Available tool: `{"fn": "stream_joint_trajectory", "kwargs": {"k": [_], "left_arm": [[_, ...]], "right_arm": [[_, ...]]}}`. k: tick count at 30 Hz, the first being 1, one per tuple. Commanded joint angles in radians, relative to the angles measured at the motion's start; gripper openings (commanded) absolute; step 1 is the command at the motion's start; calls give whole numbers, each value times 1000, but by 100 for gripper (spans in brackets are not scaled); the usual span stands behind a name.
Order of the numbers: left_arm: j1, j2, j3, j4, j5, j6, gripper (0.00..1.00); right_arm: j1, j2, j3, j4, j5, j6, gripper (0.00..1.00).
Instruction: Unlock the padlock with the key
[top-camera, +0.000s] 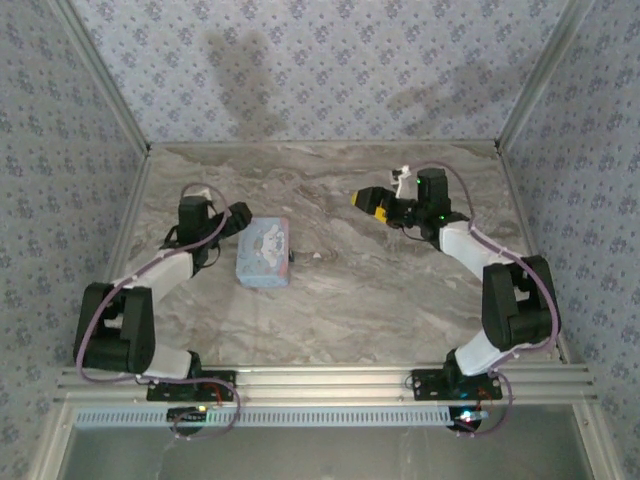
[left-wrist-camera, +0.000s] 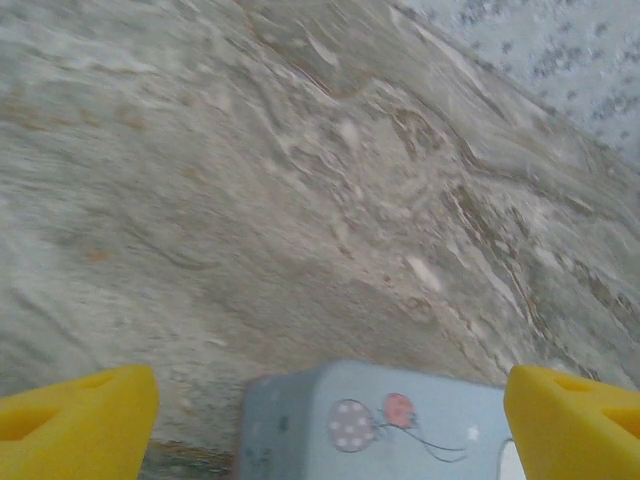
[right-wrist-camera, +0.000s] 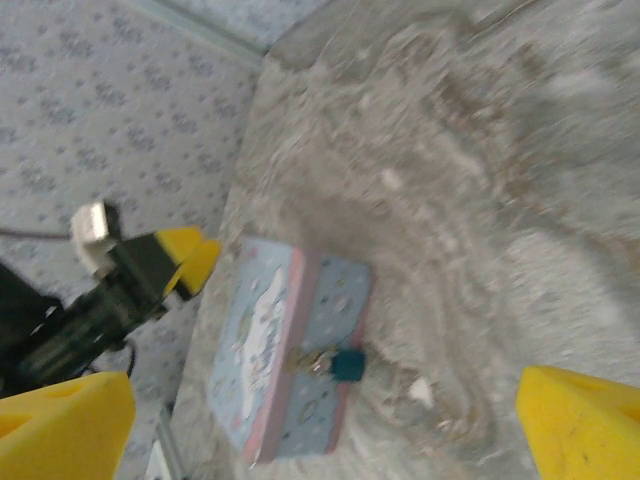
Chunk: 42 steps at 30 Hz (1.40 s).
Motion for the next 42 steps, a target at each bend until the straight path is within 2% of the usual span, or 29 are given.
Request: {"fn": "stream_joint_trajectory", "kwargs": {"k": [1, 2, 4, 6, 13, 21, 23, 25, 27, 32, 35, 40, 42], "left_arm": [[-32, 41, 54, 34, 53, -12, 89], [-42, 56, 66, 33, 60, -11, 88], [-60, 82, 93, 25, 68, -11, 88], [-81, 106, 119, 22, 76, -13, 86], [-194, 197, 223, 12, 113, -11, 85], [-338, 338, 392, 7, 170, -43, 83], [-374, 368, 442, -12, 183, -38, 83], [-406, 379, 471, -23, 174, -29, 82], [-415, 361, 472, -32, 132, -31, 84], [-389, 266, 495, -270, -107, 26, 91], [-325, 187, 442, -359, -213, 33, 95], [-198, 86, 356, -470, -329, 49, 97], [-154, 82, 337, -498, -322, 51, 97]], "right_arm": [[22, -26, -35, 24, -63, 38, 100], [32, -34, -44, 16, -55, 23, 100], [43, -50, -82, 65, -38, 32, 92], [47, -65, -113, 88, -27, 39, 91], [90, -152, -114, -94, 144, -101, 86], [75, -170, -104, -238, 234, -150, 92], [51, -160, -126, -201, 185, -119, 100], [35, -148, -147, -147, 142, -68, 100], [42, -143, -135, -164, 138, -81, 100], [85, -149, -74, -297, 238, -167, 100], [98, -149, -69, -305, 271, -177, 100], [124, -139, -64, -289, 299, -176, 100], [133, -131, -59, -281, 299, -170, 100]]}}
